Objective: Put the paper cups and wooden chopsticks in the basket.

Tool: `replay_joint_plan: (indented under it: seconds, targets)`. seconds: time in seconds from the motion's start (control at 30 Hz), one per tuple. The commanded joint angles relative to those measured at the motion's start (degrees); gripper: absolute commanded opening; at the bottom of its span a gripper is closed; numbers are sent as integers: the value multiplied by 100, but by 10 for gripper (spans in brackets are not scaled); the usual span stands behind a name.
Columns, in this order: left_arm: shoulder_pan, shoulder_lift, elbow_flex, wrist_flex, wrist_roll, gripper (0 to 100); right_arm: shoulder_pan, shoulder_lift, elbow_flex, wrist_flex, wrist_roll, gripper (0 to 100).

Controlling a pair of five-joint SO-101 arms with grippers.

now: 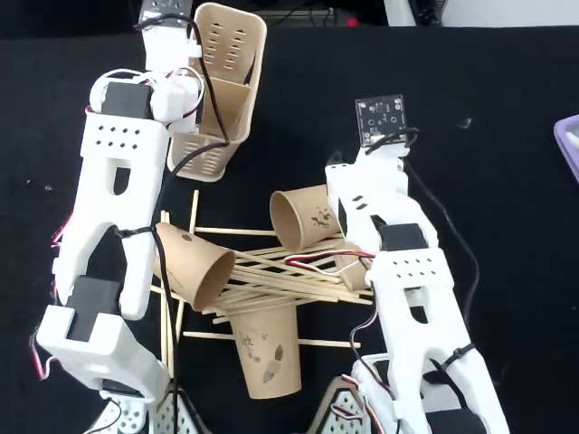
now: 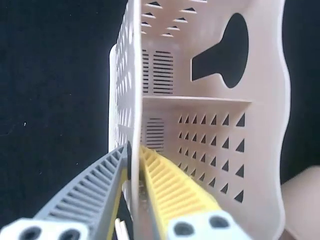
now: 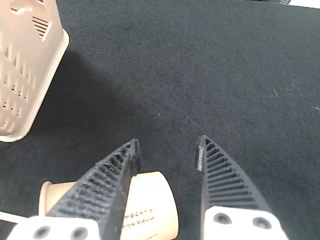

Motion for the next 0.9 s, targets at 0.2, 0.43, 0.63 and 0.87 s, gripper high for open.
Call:
replay_joint_plan:
  seconds: [0.2, 0.43, 0.63, 0.87]
  targets:
    - [866, -70, -92, 1266, -2154, 32, -26, -57, -426, -105, -9, 187]
    - [892, -9, -40, 1363, -2708, 32, 387, -57, -778, -97, -62, 191]
    - [901, -9, -22, 1363, -2708, 32, 387, -268, -1174, 607, -62, 214]
    - [910, -9, -22, 1380, -2708, 32, -281, -1130, -1481, 1204, -53, 275]
